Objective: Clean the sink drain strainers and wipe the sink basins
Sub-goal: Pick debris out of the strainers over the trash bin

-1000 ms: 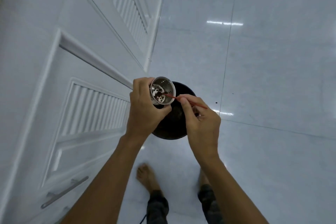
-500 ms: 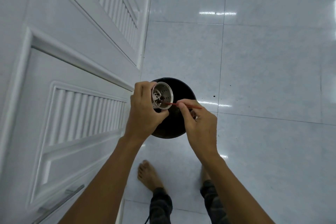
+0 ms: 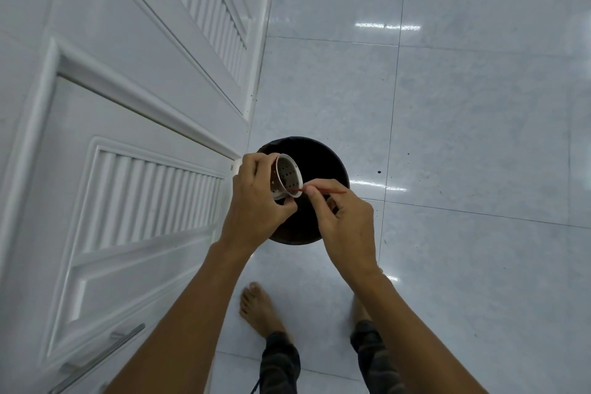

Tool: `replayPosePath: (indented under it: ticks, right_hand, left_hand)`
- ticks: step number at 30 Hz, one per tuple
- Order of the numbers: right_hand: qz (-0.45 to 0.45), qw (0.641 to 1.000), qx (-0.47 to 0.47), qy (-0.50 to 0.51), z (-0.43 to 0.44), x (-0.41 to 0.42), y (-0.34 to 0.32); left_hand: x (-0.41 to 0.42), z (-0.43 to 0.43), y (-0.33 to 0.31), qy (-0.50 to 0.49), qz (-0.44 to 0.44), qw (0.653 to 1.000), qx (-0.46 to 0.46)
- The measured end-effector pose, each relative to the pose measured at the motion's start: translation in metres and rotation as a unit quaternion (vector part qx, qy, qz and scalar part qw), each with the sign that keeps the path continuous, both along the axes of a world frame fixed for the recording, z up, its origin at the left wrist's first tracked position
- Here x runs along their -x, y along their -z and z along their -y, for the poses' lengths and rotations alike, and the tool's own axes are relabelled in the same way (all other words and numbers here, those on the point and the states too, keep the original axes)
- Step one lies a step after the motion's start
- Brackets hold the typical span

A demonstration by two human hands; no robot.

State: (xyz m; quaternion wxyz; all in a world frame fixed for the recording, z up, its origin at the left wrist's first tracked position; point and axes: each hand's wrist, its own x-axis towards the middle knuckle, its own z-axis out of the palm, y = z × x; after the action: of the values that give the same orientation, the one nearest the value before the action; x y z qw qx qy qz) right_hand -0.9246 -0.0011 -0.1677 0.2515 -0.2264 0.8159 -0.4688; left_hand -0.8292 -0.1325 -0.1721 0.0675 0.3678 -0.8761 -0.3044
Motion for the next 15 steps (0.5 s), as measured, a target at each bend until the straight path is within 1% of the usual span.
replayPosePath:
  ticks: [2,4,9,11,13,15]
  right_hand:
    - [-0.014,1.0,-0.021,-0.012,-0.002,-0.005,0.007]
    - [-0.023,0.999,-0.043,-0.002,-0.003,-0.007,0.015]
    - [-0.024,0.997,-0.075,-0.009,0.002,-0.011,0.036]
    - [0.007,0.998,-0.065,0.025,0.003,-0.011,0.042]
    - [0.065,0.995,-0.035,0.072,0.003,-0.01,0.046]
    - [0.135,0.987,-0.026,0.085,0.0,-0.007,0.05]
  left_hand:
    - [-0.003,0.0,0.001,-0.019,-0.002,1.0,-0.02]
    - [-0.006,0.001,0.003,-0.033,0.003,0.999,-0.037]
    - [-0.016,0.004,0.013,-0.04,0.066,0.996,-0.036]
    - [-0.02,0.005,0.019,-0.05,0.101,0.993,-0.034]
    - [-0.022,0.008,0.022,-0.058,0.13,0.989,-0.028]
    - [-0.023,0.009,0.024,-0.058,0.142,0.988,-0.037]
